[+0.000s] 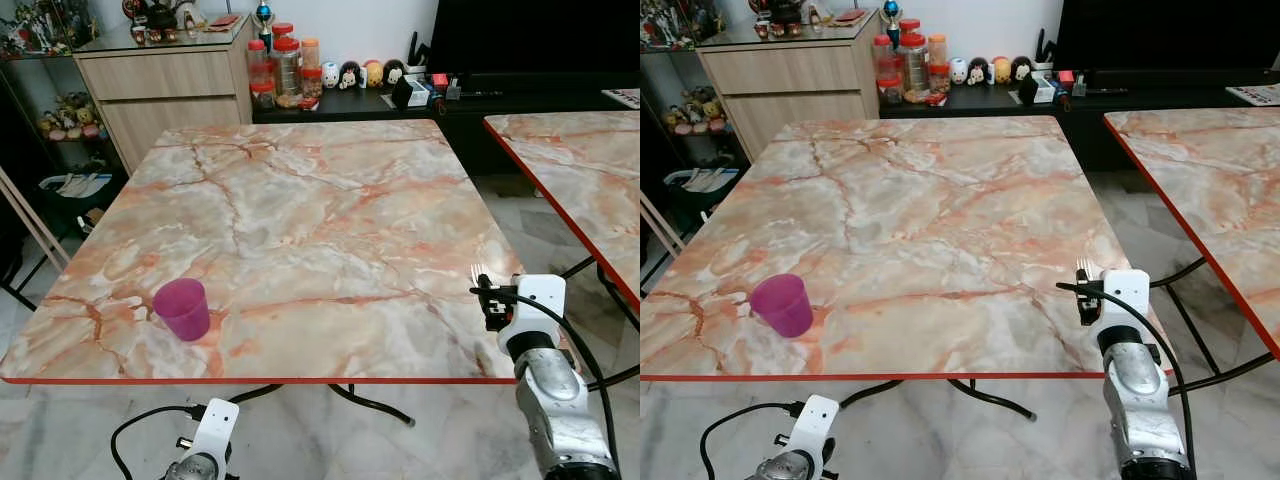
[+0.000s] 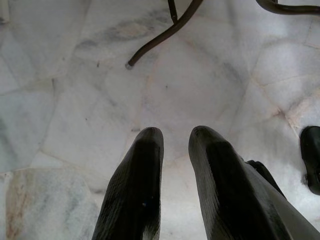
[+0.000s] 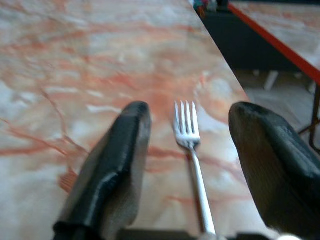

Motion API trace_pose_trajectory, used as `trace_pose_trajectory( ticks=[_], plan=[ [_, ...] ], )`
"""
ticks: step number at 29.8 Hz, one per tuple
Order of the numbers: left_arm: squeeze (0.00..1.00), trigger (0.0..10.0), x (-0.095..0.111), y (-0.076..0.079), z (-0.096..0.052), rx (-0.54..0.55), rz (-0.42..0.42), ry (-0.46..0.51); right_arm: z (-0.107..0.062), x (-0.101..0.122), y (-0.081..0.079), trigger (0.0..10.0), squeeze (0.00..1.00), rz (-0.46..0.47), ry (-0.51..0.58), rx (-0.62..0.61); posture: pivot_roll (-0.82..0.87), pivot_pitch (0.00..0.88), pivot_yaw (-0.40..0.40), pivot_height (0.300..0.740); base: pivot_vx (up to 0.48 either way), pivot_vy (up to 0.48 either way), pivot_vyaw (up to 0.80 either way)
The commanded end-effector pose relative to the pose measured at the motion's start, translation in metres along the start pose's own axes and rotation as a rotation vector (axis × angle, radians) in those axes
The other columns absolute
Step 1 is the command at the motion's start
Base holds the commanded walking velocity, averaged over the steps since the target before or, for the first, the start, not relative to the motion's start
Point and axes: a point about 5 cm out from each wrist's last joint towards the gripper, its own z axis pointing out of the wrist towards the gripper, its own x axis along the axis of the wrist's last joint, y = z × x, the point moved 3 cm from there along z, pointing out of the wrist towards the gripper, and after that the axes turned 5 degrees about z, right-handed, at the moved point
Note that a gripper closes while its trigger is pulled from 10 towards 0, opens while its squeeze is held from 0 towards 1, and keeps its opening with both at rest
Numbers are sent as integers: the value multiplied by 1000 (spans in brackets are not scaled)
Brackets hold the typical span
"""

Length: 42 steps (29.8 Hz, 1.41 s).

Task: Setting the table

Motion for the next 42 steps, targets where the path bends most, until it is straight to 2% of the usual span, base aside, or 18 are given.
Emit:
trace_pose_trajectory(
  ticks=[1,3,7,10,11,12,19,23,32,42],
  plan=[
    [0,10000,-3,0,0,-6,11,-11,-1,-4,3,10000,1000,11,-24,5,-48,0,19,728,0,0,0],
    [0,10000,-3,1,0,-9,15,-11,-3,-7,5,10000,1000,7,-38,30,-52,0,24,728,0,0,0],
    [0,10000,-3,1,0,-15,23,-12,-6,-14,24,10000,1000,-5,-84,27,-51,0,26,728,0,0,0],
    [0,10000,-3,1,0,-19,27,-13,-7,-18,25,10000,1000,-4,-112,73,-53,0,29,728,0,0,0],
    [0,10000,-3,1,0,-21,29,-13,-8,-20,23,10000,718,-11,-119,103,-53,0,29,728,0,0,0],
    [0,10000,-3,1,0,-24,30,-14,-8,-22,25,10000,0,-23,-135,123,-51,0,30,728,0,0,0],
    [0,10000,-3,1,0,-27,29,-16,1,-18,36,10000,0,-3,-129,100,-52,0,41,728,0,0,0],
    [0,10000,-3,0,0,-26,33,-17,7,-16,37,10000,0,-5,-132,98,-52,0,47,728,0,0,0],
    [0,10000,-2,-2,0,-22,36,-14,22,-13,25,10000,0,28,-122,112,-44,0,53,728,0,0,0],
    [0,10000,-3,-2,0,-25,38,-17,32,-22,17,10000,0,82,-164,69,-29,0,54,728,0,0,0]
  ],
)
